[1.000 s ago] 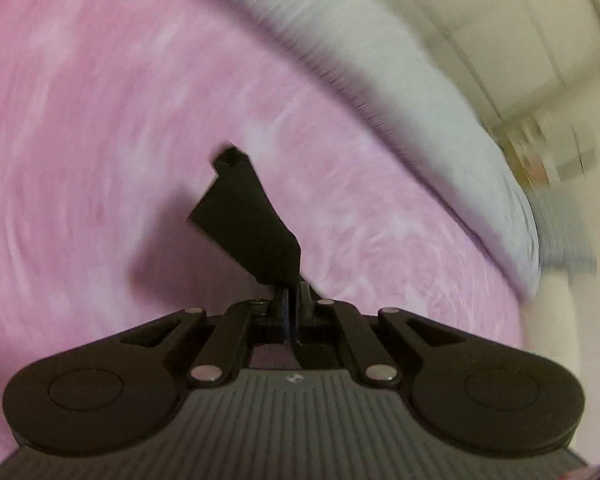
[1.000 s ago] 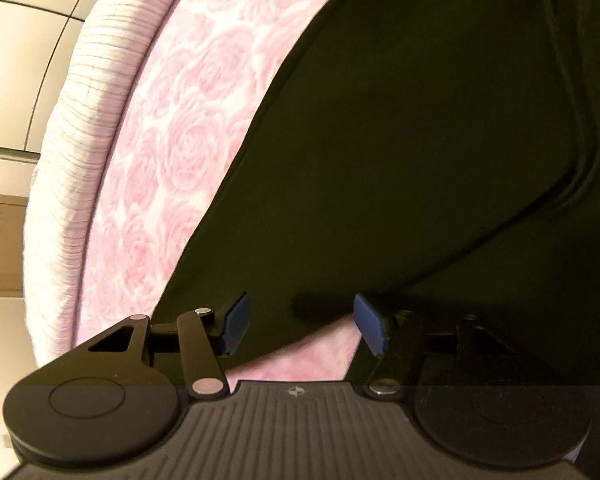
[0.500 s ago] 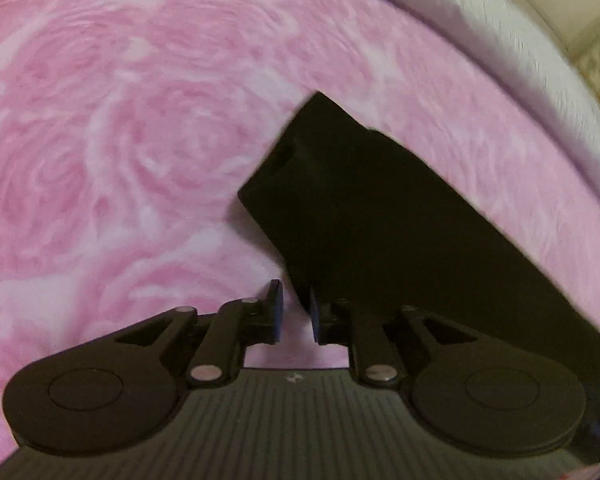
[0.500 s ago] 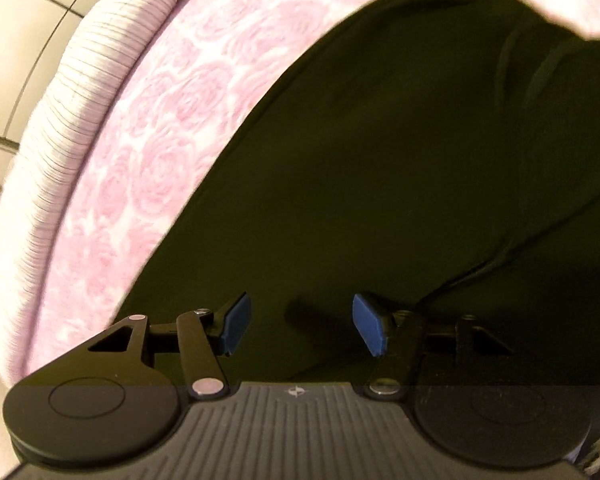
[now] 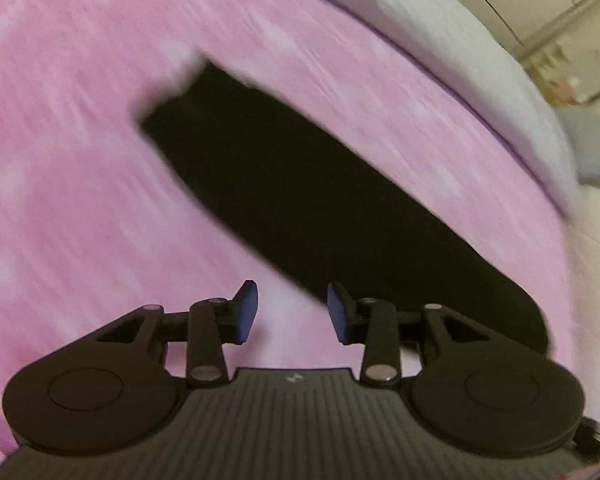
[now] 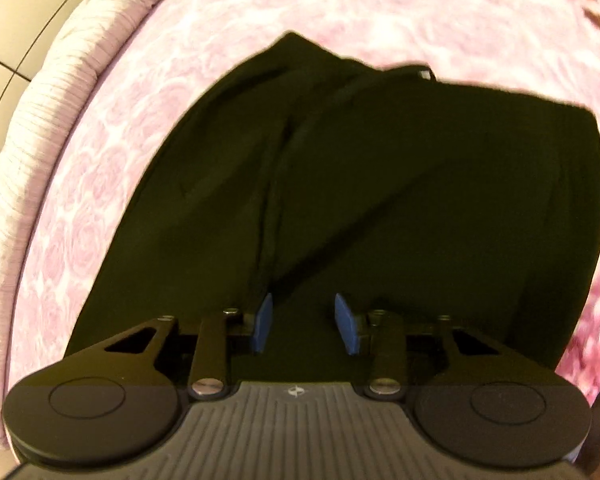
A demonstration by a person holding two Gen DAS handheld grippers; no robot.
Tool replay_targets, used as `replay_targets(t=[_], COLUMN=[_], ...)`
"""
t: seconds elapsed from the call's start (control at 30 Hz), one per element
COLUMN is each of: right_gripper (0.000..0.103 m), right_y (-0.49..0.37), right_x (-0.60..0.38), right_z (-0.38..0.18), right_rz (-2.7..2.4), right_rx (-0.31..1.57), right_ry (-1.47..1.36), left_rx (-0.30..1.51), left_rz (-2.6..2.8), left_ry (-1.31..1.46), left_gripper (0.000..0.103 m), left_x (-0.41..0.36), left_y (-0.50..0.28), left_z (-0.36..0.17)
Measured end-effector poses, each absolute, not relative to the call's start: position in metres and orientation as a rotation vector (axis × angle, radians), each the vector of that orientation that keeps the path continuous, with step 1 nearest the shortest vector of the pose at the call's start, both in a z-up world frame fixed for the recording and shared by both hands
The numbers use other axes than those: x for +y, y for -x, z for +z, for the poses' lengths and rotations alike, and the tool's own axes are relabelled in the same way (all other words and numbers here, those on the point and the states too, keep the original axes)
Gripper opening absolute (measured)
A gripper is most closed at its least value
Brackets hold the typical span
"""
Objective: Fold clothes
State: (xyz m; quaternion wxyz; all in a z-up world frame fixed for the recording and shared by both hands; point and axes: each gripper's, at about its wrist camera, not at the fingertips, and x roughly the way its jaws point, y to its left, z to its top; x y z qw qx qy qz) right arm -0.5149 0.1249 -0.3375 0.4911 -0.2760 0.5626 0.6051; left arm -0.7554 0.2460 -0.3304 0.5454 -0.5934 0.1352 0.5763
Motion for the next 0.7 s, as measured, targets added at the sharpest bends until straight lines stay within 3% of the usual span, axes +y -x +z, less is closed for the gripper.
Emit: replay_targets(t=[0.27,0.4,0.47,0.53,0.6,0.7], right_gripper=[0.043,0.025,0.025,0.031,0.049,0.051], right_y=[0.512,0.514,0.524,0.536,0.539,0.518], right_x=[0.149,0.152,0.139,0.12,0.102,0.083], right_z=[-0.364,-0.384,-0.383,-0.388,-0.389,-0.384], right_rz=[1.596,1.669,1.76,1.813,1.851,1.889], right_rx=[1.398,1.444,1.47,1.537,1.547,1.518], right_ry=[0.599,0.611,0.644,0.746,0.834,0.887], left_rx=[0.209,0.227,0.232,0.237,0.232,0.215], left_rz=[1.258,1.284,1.294,1.309,1.319,1.35], left_ry=[1.56,1.541,1.52,1.512,1.505,1.51], left_gripper=[0.033,0.033,0.034,0.034,0.035,0.037], left_x=[0.173,0.146,0.132,0.123,0.118,0.095], left_y=[0.669,0.643,0.63,0.618,0.607,0.596], left_z=[-0.351,-0.341,-0.331,-0.326,-0.323,-0.318])
